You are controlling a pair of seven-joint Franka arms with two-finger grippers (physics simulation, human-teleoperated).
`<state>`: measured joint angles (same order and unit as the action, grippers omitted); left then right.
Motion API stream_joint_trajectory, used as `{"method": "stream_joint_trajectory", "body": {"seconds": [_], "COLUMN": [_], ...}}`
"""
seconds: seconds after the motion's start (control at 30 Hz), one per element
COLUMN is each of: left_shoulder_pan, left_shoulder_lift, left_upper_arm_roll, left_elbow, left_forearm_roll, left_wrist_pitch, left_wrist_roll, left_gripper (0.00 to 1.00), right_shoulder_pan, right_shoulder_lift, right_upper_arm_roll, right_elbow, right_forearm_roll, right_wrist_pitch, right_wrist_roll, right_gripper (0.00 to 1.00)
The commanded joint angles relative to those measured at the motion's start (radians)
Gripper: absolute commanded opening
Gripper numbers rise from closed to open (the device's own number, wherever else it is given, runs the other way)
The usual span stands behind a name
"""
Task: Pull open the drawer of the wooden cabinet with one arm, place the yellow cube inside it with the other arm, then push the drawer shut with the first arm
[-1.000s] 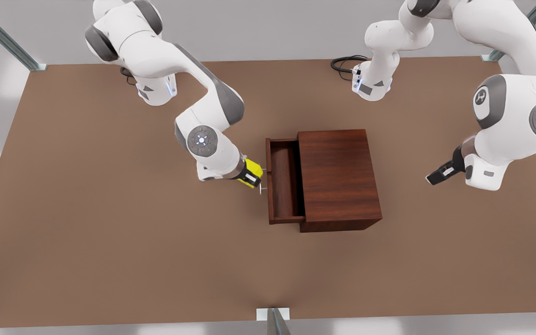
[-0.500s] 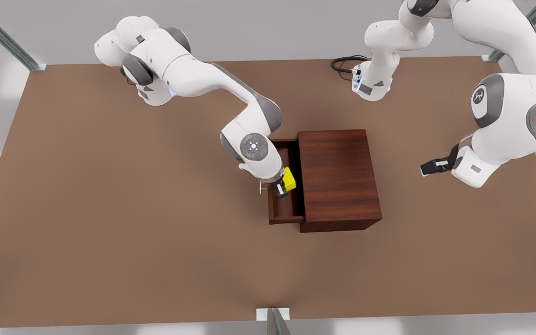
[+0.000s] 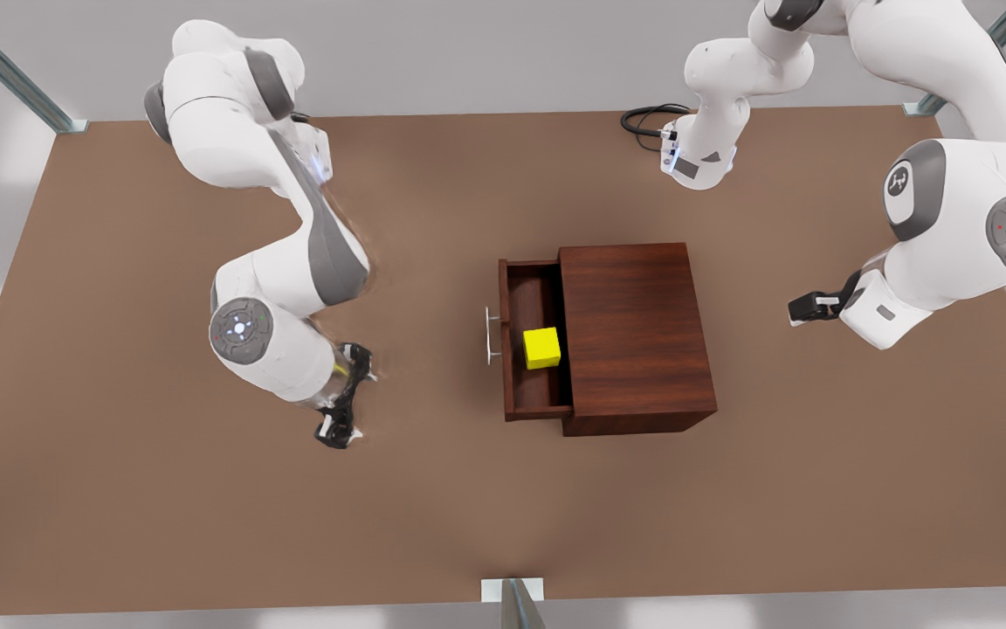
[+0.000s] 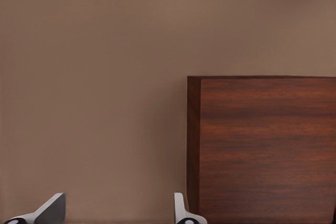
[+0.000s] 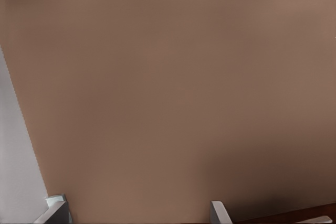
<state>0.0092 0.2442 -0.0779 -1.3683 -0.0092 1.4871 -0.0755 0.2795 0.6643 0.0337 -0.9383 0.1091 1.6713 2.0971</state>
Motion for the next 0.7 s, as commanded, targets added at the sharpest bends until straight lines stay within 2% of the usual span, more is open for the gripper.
{"method": "stream_joint_trajectory", "body": {"seconds": [0.0, 0.07, 0.1, 0.13, 0.17, 0.2, 0.23, 0.27, 0.33, 0.4, 0.47, 0.53, 0.6, 0.67], "left_shoulder_pan": [0.002, 0.0, -0.02, -0.072, -0.112, -0.207, -0.286, -0.351, -0.455, -0.544, -0.598, -0.635, -0.704, -0.751], "left_shoulder_lift": [-0.002, -0.005, -0.006, -0.005, -0.005, -0.006, 0.0, 0.003, 0.004, 0.023, 0.061, 0.095, 0.191, 0.24], "left_upper_arm_roll": [0.0, 0.001, -0.011, -0.022, -0.022, -0.022, -0.022, -0.022, -0.022, -0.022, -0.019, -0.019, -0.019, -0.017], "left_elbow": [-0.002, -0.002, -0.002, -0.002, -0.002, 0.0, 0.0, 0.005, 0.014, 0.017, 0.018, 0.018, 0.06, 0.063], "left_forearm_roll": [0.0, 0.0, -0.011, -0.012, -0.014, -0.012, -0.005, 0.0, -0.043, -0.041, -0.031, -0.032, -0.031, -0.029], "left_wrist_pitch": [0.001, -0.001, -0.005, -0.004, -0.004, -0.005, -0.005, -0.005, 0.005, 0.03, 0.157, 0.239, 0.315, 0.461], "left_wrist_roll": [0.111, 0.019, -0.143, -0.386, -0.522, -0.812, -1.029, -1.2, -1.59, -1.814, -2.132, -2.267, -2.451, -2.601], "left_gripper": [1.0, 1.0, 1.0, 0.61, 0.53, 0.23, 0.03, 0.0, 0.0, 0.0, 0.0, 0.0, 0.0, 0.0], "right_shoulder_pan": [-0.137, -0.273, -0.295, -0.295, -0.295, -0.292, -0.29, -0.293, -0.303, -0.306, -0.318, -0.322, -0.332, -0.332], "right_shoulder_lift": [-0.034, -0.048, -0.112, -0.227, -0.302, -0.457, -0.535, -0.532, -0.515, -0.514, -0.512, -0.512, -0.512, -0.512], "right_upper_arm_roll": [0.008, 0.012, -0.012, -0.034, -0.037, -0.035, -0.034, -0.035, -0.038, -0.038, -0.037, -0.037, -0.037, -0.038], "right_elbow": [-0.008, -0.068, -0.184, -0.385, -0.512, -0.773, -0.931, -0.938, -0.89, -0.881, -0.867, -0.86, -0.843, -0.841], "right_forearm_roll": [-0.068, -0.114, -0.134, -0.132, -0.131, -0.134, -0.14, -0.147, -0.151, -0.149, -0.151, -0.152, -0.154, -0.154], "right_wrist_pitch": [-0.199, -0.17, -0.104, -0.026, 0.017, 0.097, 0.189, 0.188, 0.188, 0.188, 0.182, 0.18, 0.166, 0.165], "right_wrist_roll": [-0.774, -1.404, -1.804, -2.009, -2.068, -2.112, -2.106, -2.097, -2.079, -2.076, -2.074, -2.074, -2.074, -2.074], "right_gripper": [1.0, 1.0, 1.0, 1.0, 1.0, 1.0, 1.0, 1.0, 1.0, 1.0, 1.0, 1.0, 1.0, 1.0]}}
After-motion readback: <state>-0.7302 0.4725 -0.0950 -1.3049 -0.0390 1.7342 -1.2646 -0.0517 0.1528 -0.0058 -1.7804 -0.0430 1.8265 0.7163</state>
